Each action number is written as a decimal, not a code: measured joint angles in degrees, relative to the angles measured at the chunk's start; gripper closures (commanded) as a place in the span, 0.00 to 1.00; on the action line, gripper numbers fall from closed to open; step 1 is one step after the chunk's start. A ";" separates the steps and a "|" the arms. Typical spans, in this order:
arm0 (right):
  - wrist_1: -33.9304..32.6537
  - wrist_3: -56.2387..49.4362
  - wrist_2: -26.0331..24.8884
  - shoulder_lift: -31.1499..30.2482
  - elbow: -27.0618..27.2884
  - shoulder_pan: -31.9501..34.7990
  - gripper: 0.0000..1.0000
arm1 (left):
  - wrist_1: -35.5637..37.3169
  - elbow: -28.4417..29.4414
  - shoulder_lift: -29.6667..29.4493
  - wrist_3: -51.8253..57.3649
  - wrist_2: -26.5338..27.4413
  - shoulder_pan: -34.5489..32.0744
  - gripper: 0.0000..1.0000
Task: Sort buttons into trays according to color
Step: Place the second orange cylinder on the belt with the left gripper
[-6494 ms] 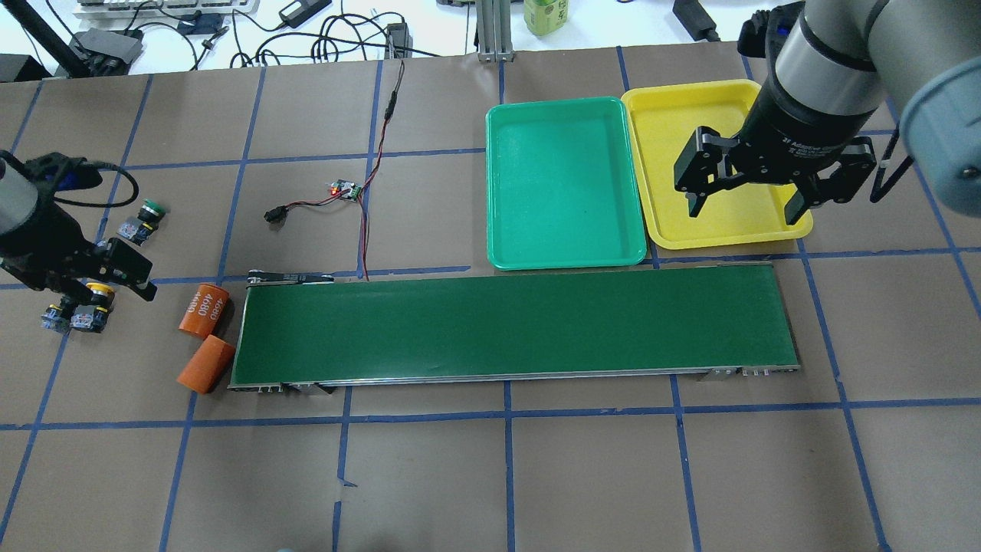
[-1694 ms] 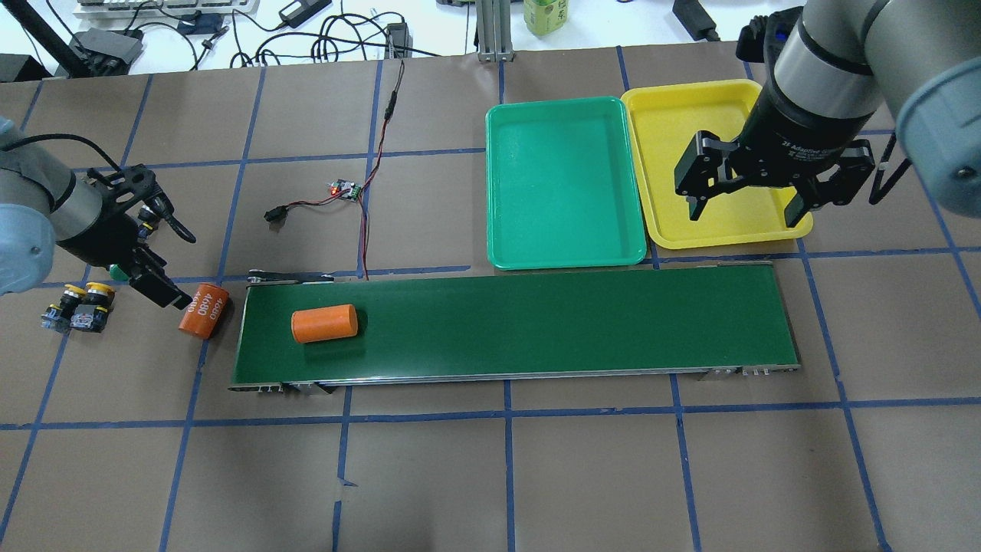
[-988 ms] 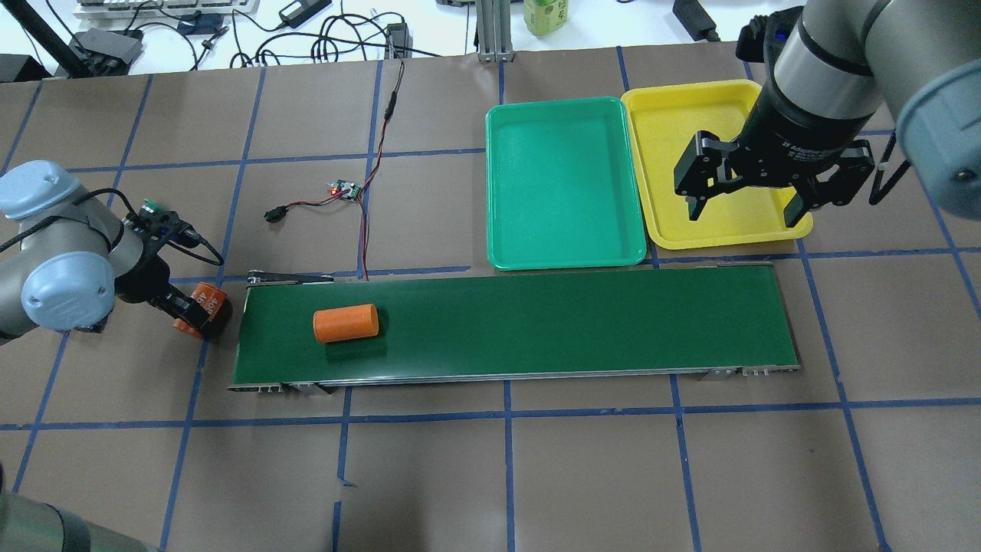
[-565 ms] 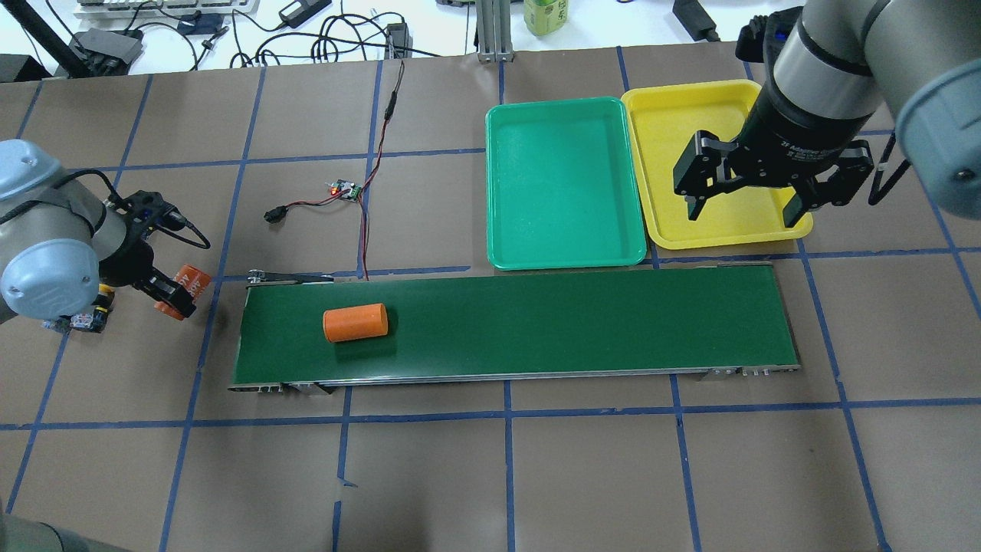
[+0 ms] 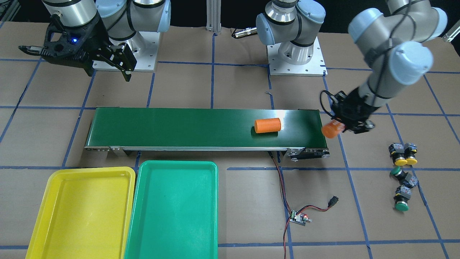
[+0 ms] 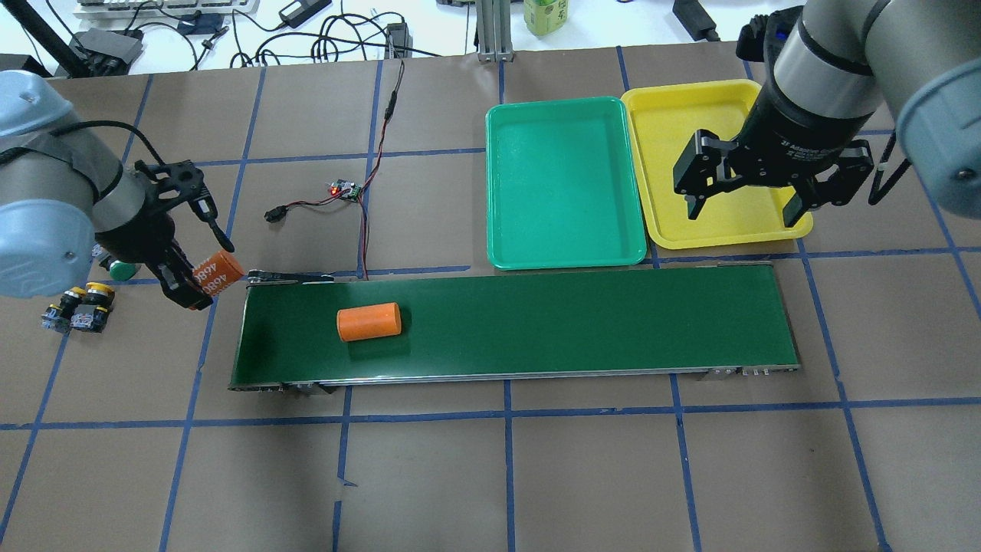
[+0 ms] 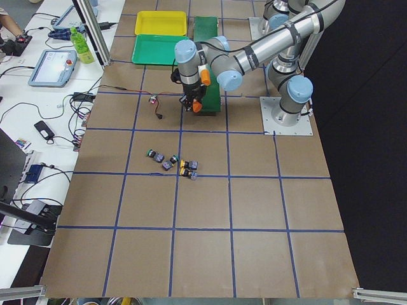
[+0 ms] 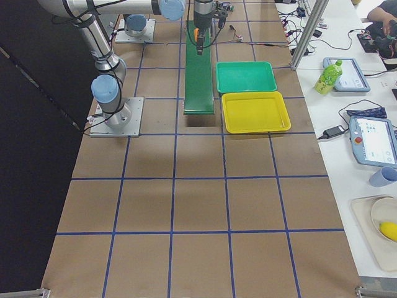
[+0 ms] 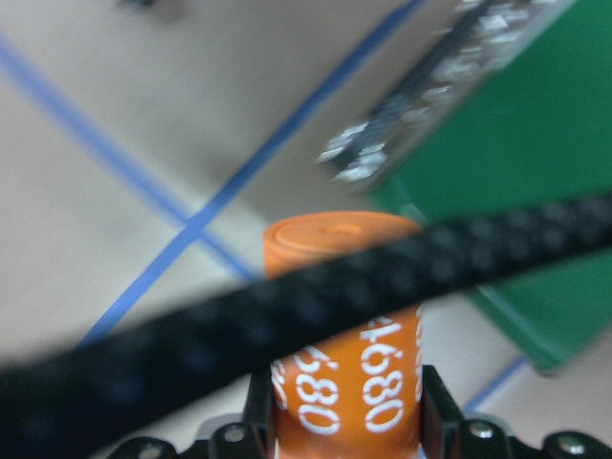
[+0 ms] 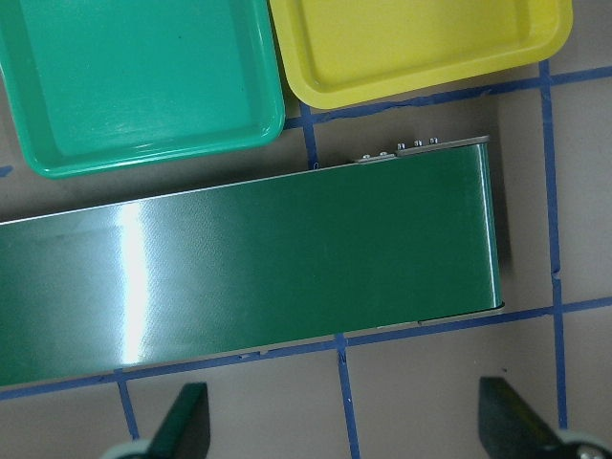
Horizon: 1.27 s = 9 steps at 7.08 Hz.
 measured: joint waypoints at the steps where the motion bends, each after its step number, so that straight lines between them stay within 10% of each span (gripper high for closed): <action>1: 0.02 0.03 -0.05 -0.01 0.00 0.00 0.00 | 1.27 -3.22 1.47 3.56 0.14 -4.10 1.00; 2: 0.02 0.07 -0.10 -0.02 0.00 0.00 0.00 | 5.33 -6.30 1.85 5.78 0.08 -6.70 0.46; 4: 0.05 0.15 -0.11 -0.02 0.00 0.00 0.00 | 14.07 -11.31 1.02 6.60 -0.17 -8.08 0.05; 9: -0.02 0.19 0.04 -0.02 0.00 0.00 0.00 | 5.90 -4.02 1.63 1.82 -0.29 1.41 0.00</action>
